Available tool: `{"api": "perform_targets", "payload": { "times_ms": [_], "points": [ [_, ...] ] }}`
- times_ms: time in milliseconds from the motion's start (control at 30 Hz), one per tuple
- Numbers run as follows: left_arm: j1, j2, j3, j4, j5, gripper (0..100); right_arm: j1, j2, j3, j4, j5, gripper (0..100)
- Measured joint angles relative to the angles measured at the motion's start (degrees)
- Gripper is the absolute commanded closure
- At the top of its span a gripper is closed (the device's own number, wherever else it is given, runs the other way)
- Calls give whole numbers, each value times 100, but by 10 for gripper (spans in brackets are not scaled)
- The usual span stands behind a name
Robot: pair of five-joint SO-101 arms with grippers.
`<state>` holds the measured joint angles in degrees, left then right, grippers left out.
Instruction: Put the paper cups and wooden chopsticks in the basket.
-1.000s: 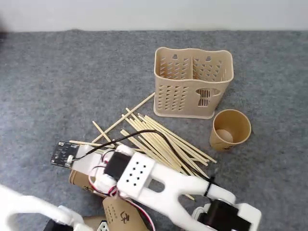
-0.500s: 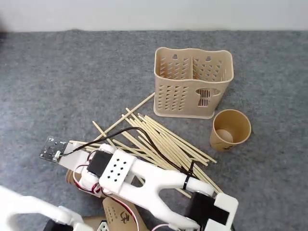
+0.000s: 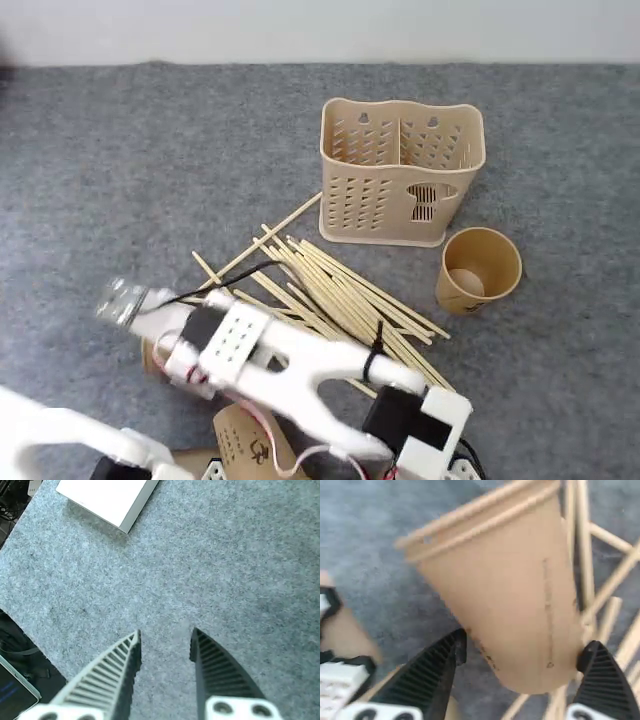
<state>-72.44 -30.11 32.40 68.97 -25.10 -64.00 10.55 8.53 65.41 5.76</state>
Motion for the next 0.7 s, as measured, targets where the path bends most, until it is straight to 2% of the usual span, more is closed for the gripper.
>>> {"api": "perform_targets", "payload": {
  "times_ms": [167, 500, 700],
  "points": [
    [0, 0, 114, 0, -18, 840, 448, 9, 0, -79, 290, 641],
    [0, 0, 114, 0, -18, 840, 105, 9, -352, -88, 369, 638],
    [0, 0, 114, 0, -18, 840, 0, 9, -501, -88, 985, 638]
  ]
}}
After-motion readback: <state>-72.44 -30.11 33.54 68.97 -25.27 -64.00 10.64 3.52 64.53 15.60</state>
